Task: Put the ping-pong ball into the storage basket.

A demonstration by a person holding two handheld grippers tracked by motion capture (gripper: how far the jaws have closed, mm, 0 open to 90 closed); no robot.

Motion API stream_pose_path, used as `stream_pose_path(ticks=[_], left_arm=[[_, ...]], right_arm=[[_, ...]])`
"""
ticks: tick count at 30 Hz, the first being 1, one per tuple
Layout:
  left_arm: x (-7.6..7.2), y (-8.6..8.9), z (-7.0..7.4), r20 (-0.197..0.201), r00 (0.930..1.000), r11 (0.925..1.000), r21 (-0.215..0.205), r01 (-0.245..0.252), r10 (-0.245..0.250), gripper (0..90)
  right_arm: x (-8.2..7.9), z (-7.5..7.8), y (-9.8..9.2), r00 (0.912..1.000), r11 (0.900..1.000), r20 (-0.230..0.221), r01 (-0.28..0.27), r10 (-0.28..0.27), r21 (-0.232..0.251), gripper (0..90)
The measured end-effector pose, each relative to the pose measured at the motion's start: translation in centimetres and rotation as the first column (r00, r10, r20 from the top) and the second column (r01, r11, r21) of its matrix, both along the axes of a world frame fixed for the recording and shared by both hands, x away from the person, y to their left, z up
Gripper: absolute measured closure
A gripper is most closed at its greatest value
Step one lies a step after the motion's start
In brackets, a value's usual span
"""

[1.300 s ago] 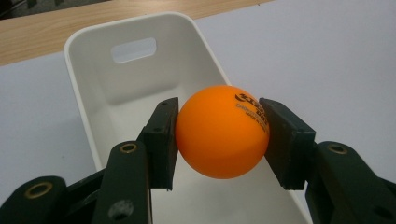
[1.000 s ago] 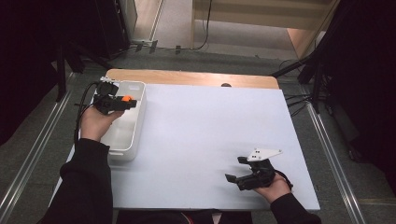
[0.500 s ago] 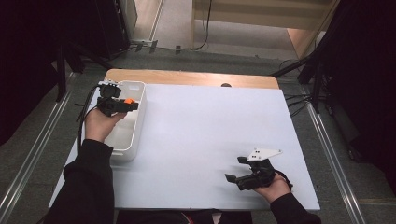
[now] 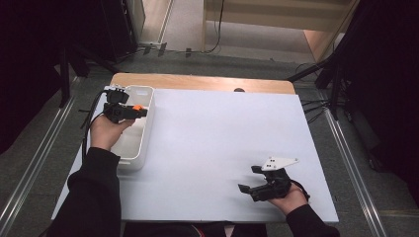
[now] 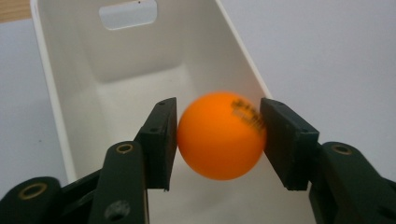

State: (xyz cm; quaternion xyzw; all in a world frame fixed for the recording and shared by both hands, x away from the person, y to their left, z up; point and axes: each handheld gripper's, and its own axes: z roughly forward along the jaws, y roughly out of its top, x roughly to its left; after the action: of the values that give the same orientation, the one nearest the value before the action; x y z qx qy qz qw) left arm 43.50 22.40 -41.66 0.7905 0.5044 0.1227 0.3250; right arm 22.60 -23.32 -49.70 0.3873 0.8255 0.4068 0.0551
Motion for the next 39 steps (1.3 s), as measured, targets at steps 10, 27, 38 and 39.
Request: stream_pose_path(ticks=[10, 27, 38, 39], left_arm=[[-0.1, 0.2, 1.1, -0.012, 0.9999, 0.9981, -0.062, 0.005, -0.005, 36.1], [-1.0, -1.3, 3.2, 0.012, 0.9963, 0.9912, -0.1, 0.086, -0.085, 28.9], [-2.1, -2.2, 4.3, 0.025, 0.9901, 0.9838, -0.112, 0.14, -0.138, 28.9], [-2.2, -2.4, 4.4, 0.029, 0.9892, 0.983, -0.111, 0.146, -0.144, 28.9]], right_arm=[[0.0, 0.0, 0.0, 1.0, 1.0, 0.0, 0.004, -0.004, 0.002, 11.8], [0.4, -0.1, -0.2, 1.0, 1.0, 0.002, -0.006, 0.006, 0.016, 11.8], [0.3, 0.0, 0.0, 0.9998, 1.0, 0.012, -0.015, 0.015, 0.009, 11.8], [0.3, 0.0, 0.0, 0.9998, 1.0, 0.013, -0.018, 0.018, 0.007, 11.8]])
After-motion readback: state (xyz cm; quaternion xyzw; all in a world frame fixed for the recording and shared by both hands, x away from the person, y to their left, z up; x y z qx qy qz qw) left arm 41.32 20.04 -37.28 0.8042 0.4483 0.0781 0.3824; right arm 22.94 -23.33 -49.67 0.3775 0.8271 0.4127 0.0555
